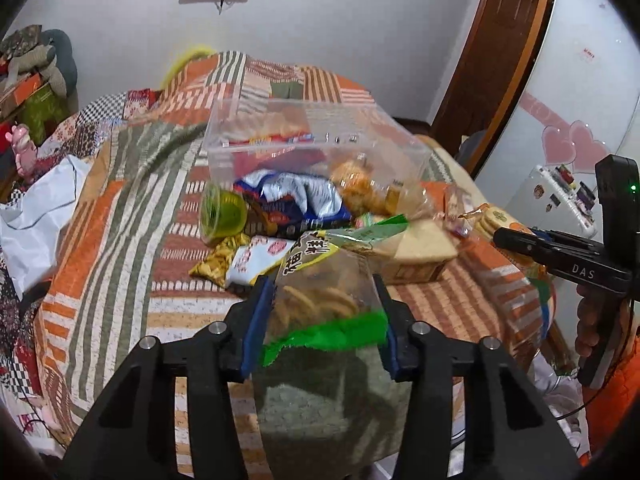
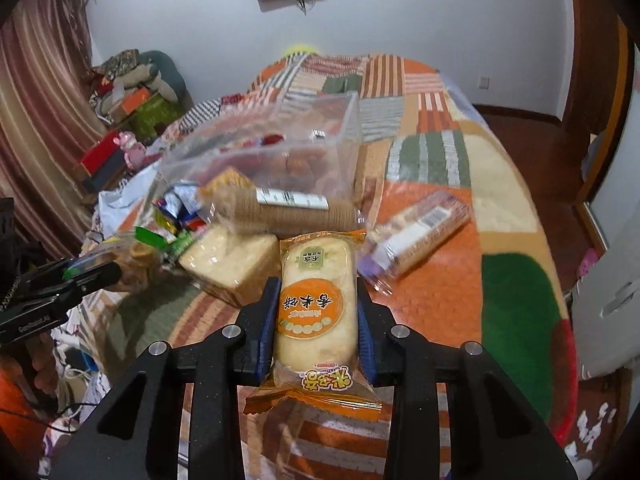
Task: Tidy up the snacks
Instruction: 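Lower both held snacks into the clear box and open both tools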
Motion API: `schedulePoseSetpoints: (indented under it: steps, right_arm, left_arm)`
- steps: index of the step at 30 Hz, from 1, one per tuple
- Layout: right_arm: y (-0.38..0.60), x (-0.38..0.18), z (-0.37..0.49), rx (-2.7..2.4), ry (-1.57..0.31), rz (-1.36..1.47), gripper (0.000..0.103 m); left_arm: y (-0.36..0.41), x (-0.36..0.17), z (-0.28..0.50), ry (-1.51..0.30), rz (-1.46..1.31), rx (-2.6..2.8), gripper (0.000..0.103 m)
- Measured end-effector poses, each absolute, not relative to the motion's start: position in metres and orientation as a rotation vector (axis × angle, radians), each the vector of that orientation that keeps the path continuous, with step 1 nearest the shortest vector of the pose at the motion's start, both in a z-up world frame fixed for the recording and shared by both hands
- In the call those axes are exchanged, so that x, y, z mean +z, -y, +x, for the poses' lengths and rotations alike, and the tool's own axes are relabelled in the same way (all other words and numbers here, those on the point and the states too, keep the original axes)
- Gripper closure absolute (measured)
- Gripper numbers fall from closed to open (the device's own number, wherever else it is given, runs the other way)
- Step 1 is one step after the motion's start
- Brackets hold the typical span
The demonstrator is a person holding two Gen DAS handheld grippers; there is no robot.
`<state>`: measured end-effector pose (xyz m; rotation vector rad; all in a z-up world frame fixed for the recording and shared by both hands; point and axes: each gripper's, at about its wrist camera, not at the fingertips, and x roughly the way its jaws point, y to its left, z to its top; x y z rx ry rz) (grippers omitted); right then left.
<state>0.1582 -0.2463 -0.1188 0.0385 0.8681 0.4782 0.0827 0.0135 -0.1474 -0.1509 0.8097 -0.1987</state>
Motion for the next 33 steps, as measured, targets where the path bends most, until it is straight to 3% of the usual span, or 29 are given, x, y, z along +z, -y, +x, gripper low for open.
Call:
schedulePoseSetpoints:
  steps: [16, 33]
  right_arm:
    - [0.23, -0.08, 0.168, 0.531, -0.74, 0.051, 0.072]
    - [0.187, -0.059, 0.222, 0.557, -0.674, 0.051, 0.072]
  left_arm:
    - [-0.024, -0.101, 0.088, -0.676, -0.142, -0.178, 0.061]
    - [-0.045, -0.075, 0.157, -0.589, -0.126, -0.117, 0.061]
